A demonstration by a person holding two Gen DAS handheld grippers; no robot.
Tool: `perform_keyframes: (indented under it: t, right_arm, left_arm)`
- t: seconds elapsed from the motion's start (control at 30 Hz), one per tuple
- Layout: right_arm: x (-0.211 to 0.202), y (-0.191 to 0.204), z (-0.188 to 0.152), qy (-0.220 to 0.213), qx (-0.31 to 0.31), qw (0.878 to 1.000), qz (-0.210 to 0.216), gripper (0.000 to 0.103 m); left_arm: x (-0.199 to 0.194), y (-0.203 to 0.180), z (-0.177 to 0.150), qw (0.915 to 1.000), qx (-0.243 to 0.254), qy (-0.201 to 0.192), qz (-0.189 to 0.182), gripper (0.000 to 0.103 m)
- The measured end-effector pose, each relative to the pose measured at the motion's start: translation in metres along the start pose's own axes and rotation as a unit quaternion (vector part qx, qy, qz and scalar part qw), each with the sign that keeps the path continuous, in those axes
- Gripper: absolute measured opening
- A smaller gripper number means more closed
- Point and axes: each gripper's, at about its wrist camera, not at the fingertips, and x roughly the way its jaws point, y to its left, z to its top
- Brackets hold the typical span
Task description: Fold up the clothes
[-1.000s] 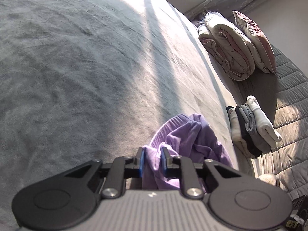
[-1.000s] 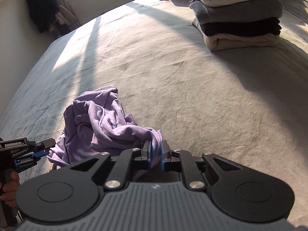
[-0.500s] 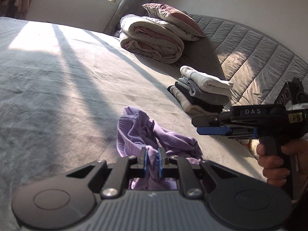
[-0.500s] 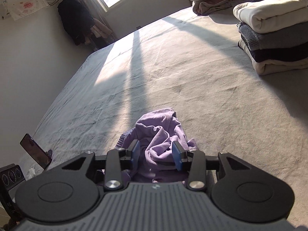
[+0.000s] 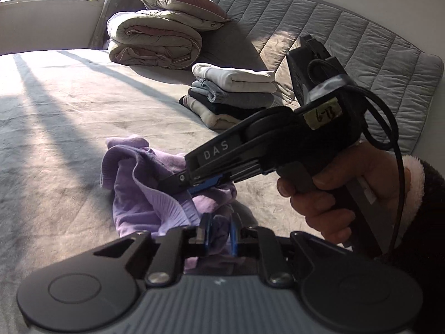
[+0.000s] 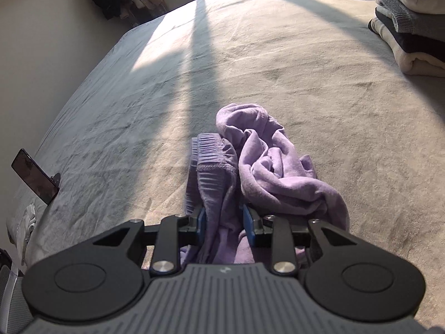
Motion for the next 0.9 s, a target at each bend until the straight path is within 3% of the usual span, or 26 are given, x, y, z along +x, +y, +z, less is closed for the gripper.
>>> perform_keyframes:
  t: [0.1, 0.33, 0.47, 0.5, 0.57, 0.6, 0.73, 0.9]
  right_arm:
    - [-0.003, -0.007, -0.001, -0.002, 0.009, 1.000, 0.002, 0.018]
    - [-0.016, -0.010, -0.002, -0.013, 0.022, 0.999, 0.024, 0.025]
    - [-0.022, -0.006, -0.002, -0.020, 0.019, 0.999, 0.038, 0.027]
    - [-0.023, -0.005, -0.002, -0.021, 0.017, 0.999, 0.043, 0.029]
    - [-0.026, 0.001, -0.003, -0.025, 0.003, 0.998, 0.055, 0.051]
    - [-0.027, 0.004, -0.004, -0.027, -0.007, 0.998, 0.061, 0.054]
    - [-0.032, 0.021, -0.011, -0.031, -0.059, 0.995, 0.076, 0.055]
    - [-0.025, 0.038, -0.025, -0.010, -0.134, 0.989, 0.069, 0.056]
  left_arm:
    - [-0.007, 0.003, 0.004, 1.0000, 0.000, -0.008, 0.000, 0.040]
    - [-0.021, 0.044, 0.017, 0.9961, -0.078, -0.027, 0.031, 0.045]
    - [-0.015, 0.079, 0.019, 0.9827, -0.177, -0.015, 0.054, 0.046]
    - [-0.012, 0.086, 0.019, 0.9784, -0.198, -0.012, 0.058, 0.046]
    - [-0.007, 0.099, 0.018, 0.9700, -0.233, -0.009, 0.070, 0.045]
    - [-0.004, 0.104, 0.018, 0.9663, -0.246, -0.008, 0.077, 0.045]
    - [0.008, 0.113, 0.021, 0.9613, -0.252, -0.012, 0.110, 0.044]
    - [0.029, 0.115, 0.024, 0.9644, -0.239, -0.016, 0.112, 0.045]
